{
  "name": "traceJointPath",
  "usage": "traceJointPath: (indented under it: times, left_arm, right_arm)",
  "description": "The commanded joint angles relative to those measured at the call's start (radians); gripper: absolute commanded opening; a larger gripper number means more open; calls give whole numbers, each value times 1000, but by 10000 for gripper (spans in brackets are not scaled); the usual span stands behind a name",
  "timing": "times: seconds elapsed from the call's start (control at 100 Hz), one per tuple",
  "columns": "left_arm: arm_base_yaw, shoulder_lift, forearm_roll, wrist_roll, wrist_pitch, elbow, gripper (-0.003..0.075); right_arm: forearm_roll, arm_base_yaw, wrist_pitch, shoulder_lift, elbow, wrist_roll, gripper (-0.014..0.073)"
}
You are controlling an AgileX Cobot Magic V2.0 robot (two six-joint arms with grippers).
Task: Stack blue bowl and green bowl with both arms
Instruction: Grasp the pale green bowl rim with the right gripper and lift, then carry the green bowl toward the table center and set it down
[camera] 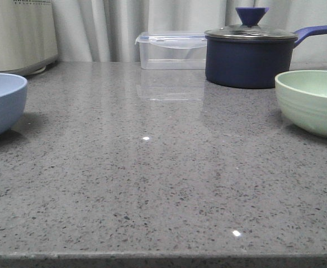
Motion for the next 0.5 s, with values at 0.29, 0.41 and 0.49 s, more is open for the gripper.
traceJointPath:
  times: [0.29,0.41,0.49]
  left_arm:
    - [1,12,-3,-5,-83,-37,409]
    - [1,12,-3,-5,-83,-37,409]
    - [1,12,-3,-5,-83,-37,409]
  right_arm:
    - [34,31,20,-28,-96,-45,-80]
    - [81,99,18,-26,-138,-64,-80]
    - [90,153,6,-21,-157,-64,-80]
